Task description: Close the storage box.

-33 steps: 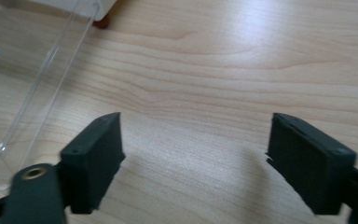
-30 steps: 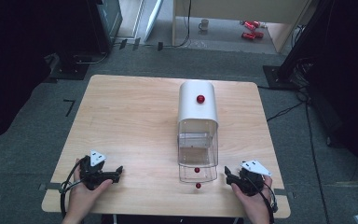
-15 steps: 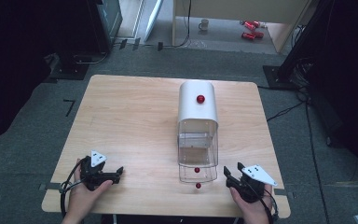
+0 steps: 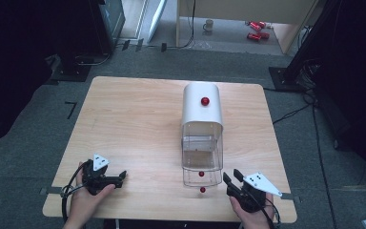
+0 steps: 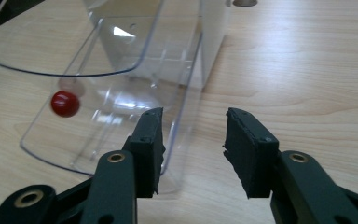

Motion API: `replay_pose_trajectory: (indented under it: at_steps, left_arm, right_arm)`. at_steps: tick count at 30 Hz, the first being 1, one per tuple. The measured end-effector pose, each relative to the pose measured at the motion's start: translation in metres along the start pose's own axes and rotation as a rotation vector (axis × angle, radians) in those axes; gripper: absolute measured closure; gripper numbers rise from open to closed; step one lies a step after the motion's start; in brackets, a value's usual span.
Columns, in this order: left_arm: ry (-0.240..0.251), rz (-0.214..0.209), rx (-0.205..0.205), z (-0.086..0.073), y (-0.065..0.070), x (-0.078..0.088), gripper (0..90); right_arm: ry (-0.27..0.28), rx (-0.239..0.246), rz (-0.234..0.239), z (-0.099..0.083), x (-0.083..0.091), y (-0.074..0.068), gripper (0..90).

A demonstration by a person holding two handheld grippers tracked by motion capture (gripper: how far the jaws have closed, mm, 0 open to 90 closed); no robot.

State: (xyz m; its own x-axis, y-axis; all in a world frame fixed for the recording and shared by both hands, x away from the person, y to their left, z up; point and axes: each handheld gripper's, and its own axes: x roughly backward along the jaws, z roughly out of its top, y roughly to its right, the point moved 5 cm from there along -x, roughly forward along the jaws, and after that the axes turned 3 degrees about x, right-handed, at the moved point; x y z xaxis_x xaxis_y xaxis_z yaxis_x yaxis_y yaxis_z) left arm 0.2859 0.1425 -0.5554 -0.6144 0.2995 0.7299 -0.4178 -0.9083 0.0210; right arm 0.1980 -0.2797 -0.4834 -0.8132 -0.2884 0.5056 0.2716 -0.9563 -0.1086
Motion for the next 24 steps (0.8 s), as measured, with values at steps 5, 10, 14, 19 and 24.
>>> replay_pose_trajectory:
  at_steps: [5, 10, 14, 19, 24]
  left_arm:
    - [0.000, -0.001, 0.000, 0.000, 0.000, 0.000, 1.2]
    - [0.000, -0.002, -0.002, 0.000, 0.000, 0.000, 1.3]
    - [-0.002, -0.003, -0.004, 0.000, 0.000, 0.000, 1.3]
    - [-0.001, -0.003, -0.003, 0.000, 0.000, 0.000, 1.3]
    - [-0.001, -0.004, -0.006, 0.000, 0.000, 0.000, 1.3]
  right_arm:
    - [-0.009, 0.011, 0.033, 0.000, -0.001, -0.015, 61.1]
    - [-0.023, 0.032, 0.059, -0.002, -0.005, -0.031, 64.0]
    - [-0.022, 0.047, 0.076, -0.003, -0.008, -0.045, 66.9]
    - [-0.020, 0.066, 0.099, -0.003, -0.013, -0.060, 69.3]
    - [-0.021, 0.068, 0.096, -0.004, -0.019, -0.069, 70.0]
